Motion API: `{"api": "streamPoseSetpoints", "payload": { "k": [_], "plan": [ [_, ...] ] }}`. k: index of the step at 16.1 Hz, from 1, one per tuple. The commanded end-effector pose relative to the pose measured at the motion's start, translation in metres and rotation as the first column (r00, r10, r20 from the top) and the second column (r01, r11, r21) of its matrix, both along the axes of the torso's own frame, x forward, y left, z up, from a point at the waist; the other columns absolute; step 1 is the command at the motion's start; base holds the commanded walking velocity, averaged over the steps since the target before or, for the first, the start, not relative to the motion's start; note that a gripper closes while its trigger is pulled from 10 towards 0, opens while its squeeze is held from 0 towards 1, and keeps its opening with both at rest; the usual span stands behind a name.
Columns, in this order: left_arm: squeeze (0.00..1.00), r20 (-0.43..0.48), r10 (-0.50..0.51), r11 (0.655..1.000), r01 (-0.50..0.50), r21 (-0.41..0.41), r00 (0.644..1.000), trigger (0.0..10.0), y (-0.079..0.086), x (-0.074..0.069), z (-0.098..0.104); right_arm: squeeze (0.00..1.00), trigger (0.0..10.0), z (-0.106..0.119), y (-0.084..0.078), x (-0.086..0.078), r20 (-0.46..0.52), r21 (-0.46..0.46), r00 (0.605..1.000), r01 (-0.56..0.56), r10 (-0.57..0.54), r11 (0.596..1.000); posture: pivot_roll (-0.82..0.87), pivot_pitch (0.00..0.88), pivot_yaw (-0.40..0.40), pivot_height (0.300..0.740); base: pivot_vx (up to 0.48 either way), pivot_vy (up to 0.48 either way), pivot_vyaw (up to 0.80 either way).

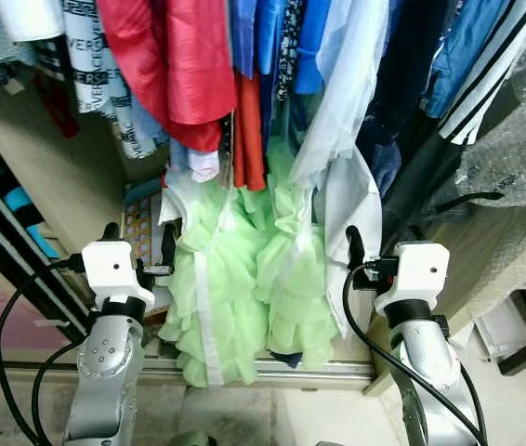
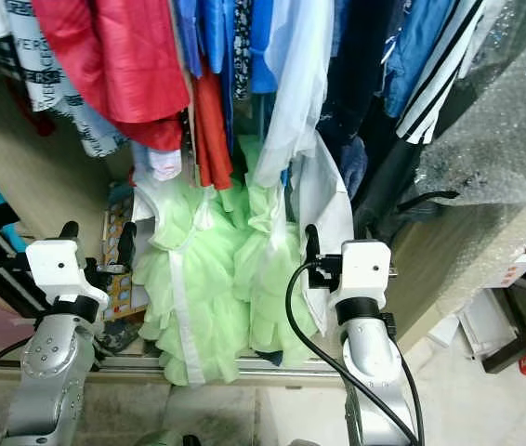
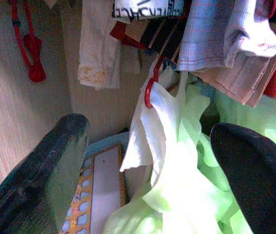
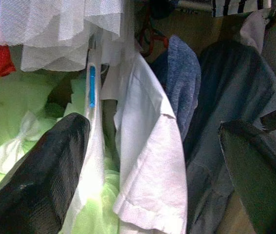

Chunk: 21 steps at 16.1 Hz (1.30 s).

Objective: Clean up the room

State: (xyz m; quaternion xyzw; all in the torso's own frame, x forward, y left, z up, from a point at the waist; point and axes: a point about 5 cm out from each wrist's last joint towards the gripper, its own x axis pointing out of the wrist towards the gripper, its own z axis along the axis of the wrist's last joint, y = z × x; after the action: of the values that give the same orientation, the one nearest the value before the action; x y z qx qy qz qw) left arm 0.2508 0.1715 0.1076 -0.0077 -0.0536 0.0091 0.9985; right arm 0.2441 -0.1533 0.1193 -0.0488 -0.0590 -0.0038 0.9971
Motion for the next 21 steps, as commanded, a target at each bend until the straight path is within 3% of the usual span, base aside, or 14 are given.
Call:
{"api": "streamPoseSetpoints", "payload": {
  "k": [1, 3, 11, 17, 19, 21],
  "plan": [
    [0.00, -0.025, -0.020, 1.000, 0.020, 0.007, 0.999, 10.0, -0.002, 0.002, -0.003, 0.00, 10.0, 0.000, -0.001, 0.002, 0.002, -0.037, 1.000, 0.012, -0.012, 0.999, -0.01, 0.000, -0.002, 0.740, 0.000, 0.000, 0.00],
    [0.00, -0.033, -0.027, 0.999, 0.028, 0.018, 0.999, 10.0, -0.005, 0.005, -0.004, 0.00, 10.0, 0.000, 0.000, 0.004, 0.004, -0.070, 1.000, -0.004, 0.004, 0.998, -0.01, 0.000, -0.003, 0.740, 0.000, 0.000, 0.80],
    [0.00, 0.002, -0.044, 0.999, 0.044, -0.020, 0.999, 10.0, -0.010, 0.016, 0.001, 0.00, 10.0, -0.001, 0.000, 0.011, -0.013, -0.046, 1.000, -0.014, 0.014, 0.999, -0.02, 0.000, -0.007, 0.740, 0.000, 0.000, 0.80],
    [0.00, -0.080, -0.048, 0.998, 0.051, 0.037, 0.996, 10.0, -0.009, 0.021, -0.003, 0.00, 10.0, -0.003, 0.005, 0.016, -0.022, -0.023, 0.999, -0.029, 0.029, 0.999, -0.01, 0.000, -0.012, 0.740, 0.000, 0.000, 0.80],
    [0.00, -0.130, 0.007, 1.000, -0.009, -0.018, 0.992, 10.0, -0.005, 0.018, -0.008, 0.00, 10.0, -0.003, 0.005, 0.016, -0.025, -0.016, 0.999, -0.033, 0.032, 0.999, -0.01, 0.000, -0.007, 0.740, 0.000, 0.000, 0.80],
    [0.00, -0.119, 0.021, 0.999, -0.025, -0.032, 0.993, 10.0, -0.004, 0.017, -0.006, 0.00, 10.0, -0.005, 0.005, 0.015, -0.030, -0.013, 0.999, -0.033, 0.032, 0.999, -0.01, 0.000, -0.005, 0.740, 0.000, 0.000, 0.80]
  ]
}}
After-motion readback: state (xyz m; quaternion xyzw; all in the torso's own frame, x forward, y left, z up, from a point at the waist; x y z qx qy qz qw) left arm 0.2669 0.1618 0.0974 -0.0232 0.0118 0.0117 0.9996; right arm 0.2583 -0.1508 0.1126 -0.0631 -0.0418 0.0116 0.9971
